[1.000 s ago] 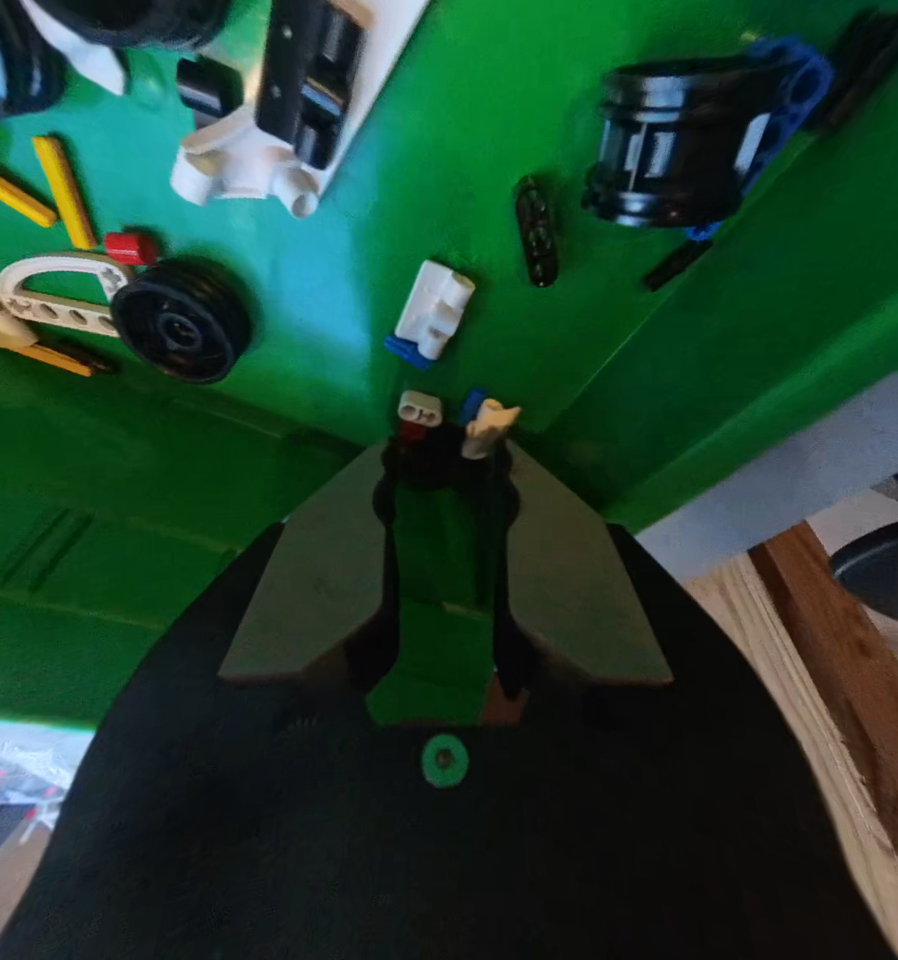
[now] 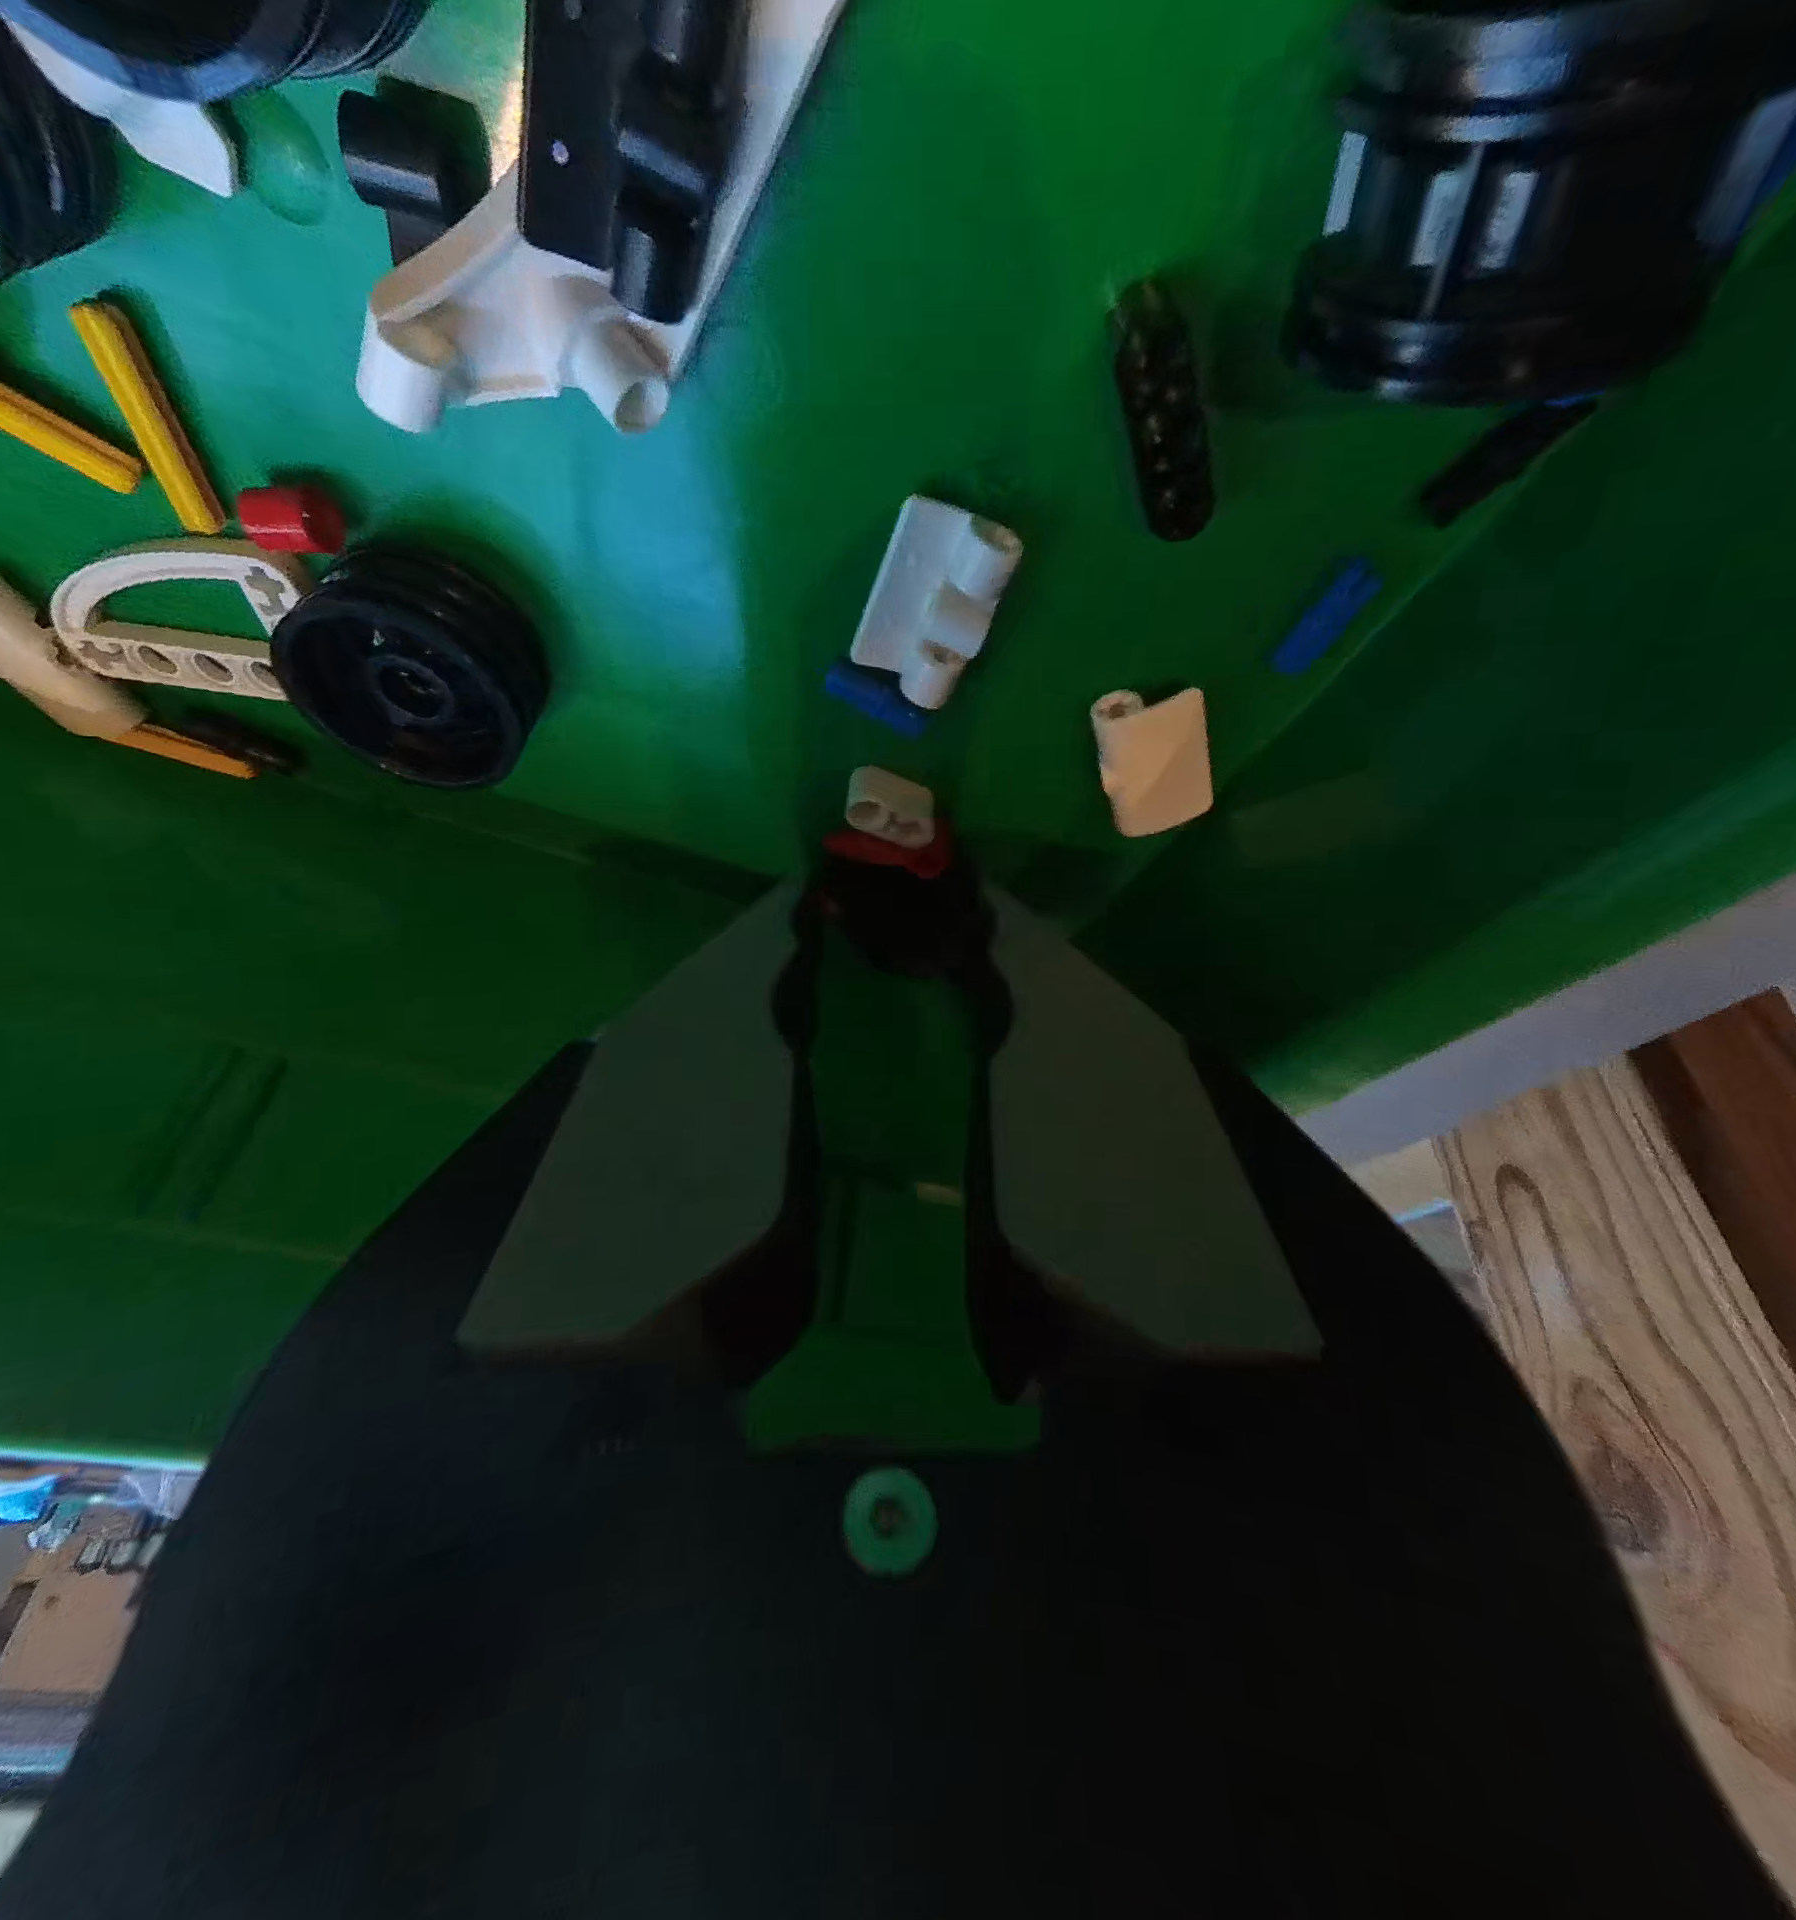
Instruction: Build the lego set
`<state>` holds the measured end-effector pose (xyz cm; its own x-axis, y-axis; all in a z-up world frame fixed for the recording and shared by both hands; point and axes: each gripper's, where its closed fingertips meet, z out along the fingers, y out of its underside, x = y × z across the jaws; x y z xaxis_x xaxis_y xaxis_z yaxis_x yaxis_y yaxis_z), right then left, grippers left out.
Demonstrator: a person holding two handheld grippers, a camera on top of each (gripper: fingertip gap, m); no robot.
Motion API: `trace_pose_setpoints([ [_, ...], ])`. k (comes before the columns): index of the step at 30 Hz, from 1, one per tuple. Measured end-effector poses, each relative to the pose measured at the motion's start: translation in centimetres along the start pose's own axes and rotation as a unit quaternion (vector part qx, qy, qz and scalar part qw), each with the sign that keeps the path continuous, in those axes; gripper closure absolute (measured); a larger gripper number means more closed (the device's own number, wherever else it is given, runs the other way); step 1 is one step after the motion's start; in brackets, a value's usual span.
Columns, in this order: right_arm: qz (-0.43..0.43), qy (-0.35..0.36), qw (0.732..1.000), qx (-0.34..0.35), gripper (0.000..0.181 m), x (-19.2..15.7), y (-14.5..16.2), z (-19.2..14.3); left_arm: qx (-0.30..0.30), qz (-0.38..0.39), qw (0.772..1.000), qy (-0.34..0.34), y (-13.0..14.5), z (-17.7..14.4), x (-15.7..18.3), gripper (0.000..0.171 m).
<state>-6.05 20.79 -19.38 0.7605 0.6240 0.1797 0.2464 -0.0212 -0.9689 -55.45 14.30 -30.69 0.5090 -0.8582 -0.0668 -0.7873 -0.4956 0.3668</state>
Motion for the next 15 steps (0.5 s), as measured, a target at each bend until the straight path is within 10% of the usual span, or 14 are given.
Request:
trace_pose_setpoints([
  [9,0.01,-0.008,1.0,-0.006,0.155,-0.1,0.6,0.3,0.024,-0.024,0.997,-0.063,0.3,-3.2,-2.1,0.149],
  [15,0.024,-0.03,0.999,-0.01,0.155,-1.2,1.3,1.0,0.3,-0.054,0.937,-0.173,-5.6,-15.6,-3.8,0.149],
])
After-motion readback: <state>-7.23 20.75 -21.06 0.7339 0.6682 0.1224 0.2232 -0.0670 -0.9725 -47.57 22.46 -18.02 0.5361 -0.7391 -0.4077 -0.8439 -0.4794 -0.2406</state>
